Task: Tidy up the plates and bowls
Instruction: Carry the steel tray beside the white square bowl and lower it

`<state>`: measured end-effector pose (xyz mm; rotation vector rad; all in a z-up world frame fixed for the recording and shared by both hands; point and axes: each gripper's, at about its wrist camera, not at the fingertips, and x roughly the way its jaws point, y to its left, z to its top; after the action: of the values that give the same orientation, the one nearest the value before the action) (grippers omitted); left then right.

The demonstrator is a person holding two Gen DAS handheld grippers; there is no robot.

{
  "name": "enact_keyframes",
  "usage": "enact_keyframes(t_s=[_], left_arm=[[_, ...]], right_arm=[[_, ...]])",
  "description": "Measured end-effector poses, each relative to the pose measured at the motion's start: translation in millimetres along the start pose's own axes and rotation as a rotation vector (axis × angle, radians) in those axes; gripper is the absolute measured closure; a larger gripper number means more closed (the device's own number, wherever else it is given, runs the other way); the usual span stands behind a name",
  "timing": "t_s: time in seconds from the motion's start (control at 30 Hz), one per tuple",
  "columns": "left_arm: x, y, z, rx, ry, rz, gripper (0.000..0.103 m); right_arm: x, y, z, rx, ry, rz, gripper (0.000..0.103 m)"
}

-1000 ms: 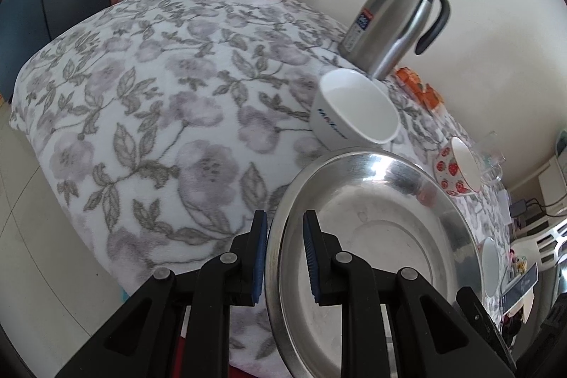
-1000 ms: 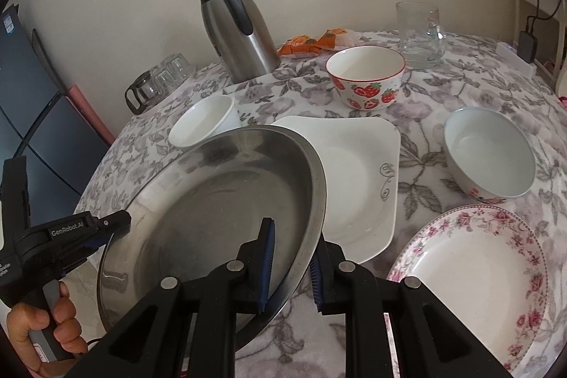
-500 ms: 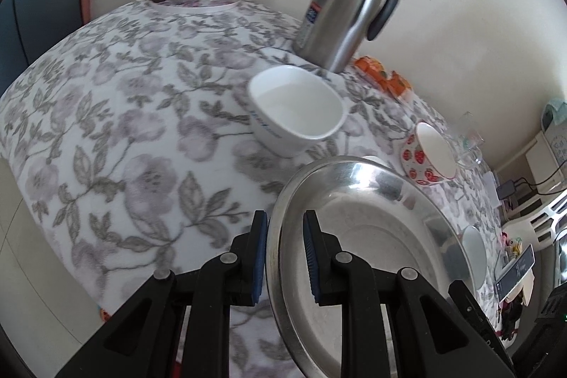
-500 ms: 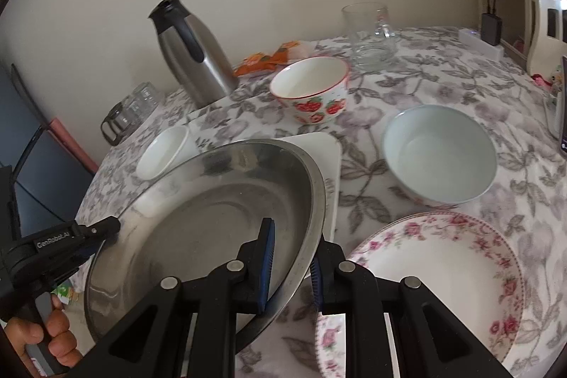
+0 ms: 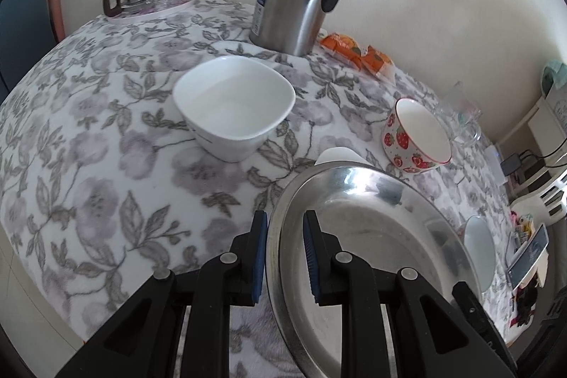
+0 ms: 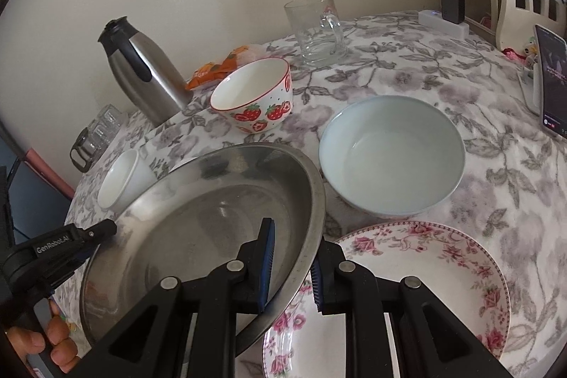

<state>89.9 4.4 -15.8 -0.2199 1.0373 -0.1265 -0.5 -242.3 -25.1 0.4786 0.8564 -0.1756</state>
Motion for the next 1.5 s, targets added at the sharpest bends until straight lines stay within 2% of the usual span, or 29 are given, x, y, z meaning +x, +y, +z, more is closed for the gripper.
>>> enact_keyframes(t_s=[0.13, 0.6, 1.1, 1.27, 1.43, 1.5], left_arm=[[10, -2, 6, -0.007, 0.005, 0.005, 0.082], [40, 12, 24, -0.068, 0.019, 0.029, 0.082], [45, 15, 25, -0.066, 0.035, 0.018, 0.082], [43, 14, 23, -0.050, 0.054, 0.032, 0.081], [34, 14, 22, -0.028, 0.047, 0.051, 0.077], [28, 12, 21, -0.012, 0.037, 0.064, 0.069]], right_arm=[[6, 2, 3, -0.016, -0.014, -0.004, 0.083], [42, 14, -2, -0.073, 0.060, -0.036, 0.083], [47, 17, -2, -0.098, 0.075, -0.053, 0.083], [45, 13, -1, -0.078, 0.085, -0.062, 0.069], [39, 13, -1, -0.074, 0.087, -0.054, 0.069], [36, 14, 0, -0.075, 0.083, -0.052, 0.069]])
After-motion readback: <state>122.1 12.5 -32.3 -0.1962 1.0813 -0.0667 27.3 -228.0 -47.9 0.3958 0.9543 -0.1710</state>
